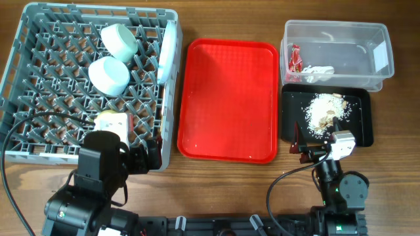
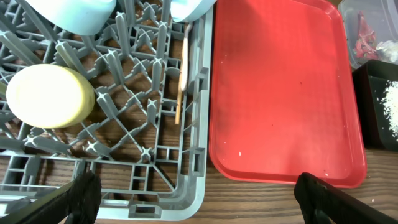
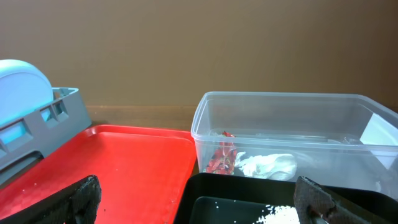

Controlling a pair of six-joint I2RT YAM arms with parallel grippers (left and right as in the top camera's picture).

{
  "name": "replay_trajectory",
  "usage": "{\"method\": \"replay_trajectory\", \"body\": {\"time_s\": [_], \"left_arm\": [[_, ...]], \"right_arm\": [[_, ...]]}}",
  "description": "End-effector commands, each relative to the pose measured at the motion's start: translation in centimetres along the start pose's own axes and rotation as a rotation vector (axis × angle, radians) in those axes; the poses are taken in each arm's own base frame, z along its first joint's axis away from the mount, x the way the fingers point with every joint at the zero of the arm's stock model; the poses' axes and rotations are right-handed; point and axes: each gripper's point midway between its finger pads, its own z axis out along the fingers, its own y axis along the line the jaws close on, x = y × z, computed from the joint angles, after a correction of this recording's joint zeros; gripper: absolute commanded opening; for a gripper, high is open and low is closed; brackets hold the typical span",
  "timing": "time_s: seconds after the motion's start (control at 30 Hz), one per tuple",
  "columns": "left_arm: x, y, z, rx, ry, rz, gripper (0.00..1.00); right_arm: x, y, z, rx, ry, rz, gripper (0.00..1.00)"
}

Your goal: Sort waste into correct bins and load items into the dishwasher rack

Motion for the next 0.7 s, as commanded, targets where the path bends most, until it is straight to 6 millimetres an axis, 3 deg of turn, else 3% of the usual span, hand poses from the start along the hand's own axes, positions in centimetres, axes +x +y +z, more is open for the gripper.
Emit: {"method": "replay_trajectory", "body": {"time_s": [0.0,0.33,0.47,0.67], "left_arm": [[0.1,0.2,0.1,-0.011,0.000,0.017,1.00],[0.1,0.3,0.1,-0.014,-0.002,0.013,1.00],[-0.6,1.8,-0.3,-0.057,-0.046,-0.037,1.00],[-2.1,4.5,-0.4,-0.086,-0.279,-0.124,1.00]], "right_arm": [[0.1,-0.1,0.0,0.006,0.002,-0.012,1.00],[0.1,-0.1,0.0,0.006,0.002,-0.012,1.00],[0.1,-0.1,0.0,0.006,0.002,-0.012,1.00],[0.1,-0.1,0.0,0.006,0.002,-0.012,1.00]]}}
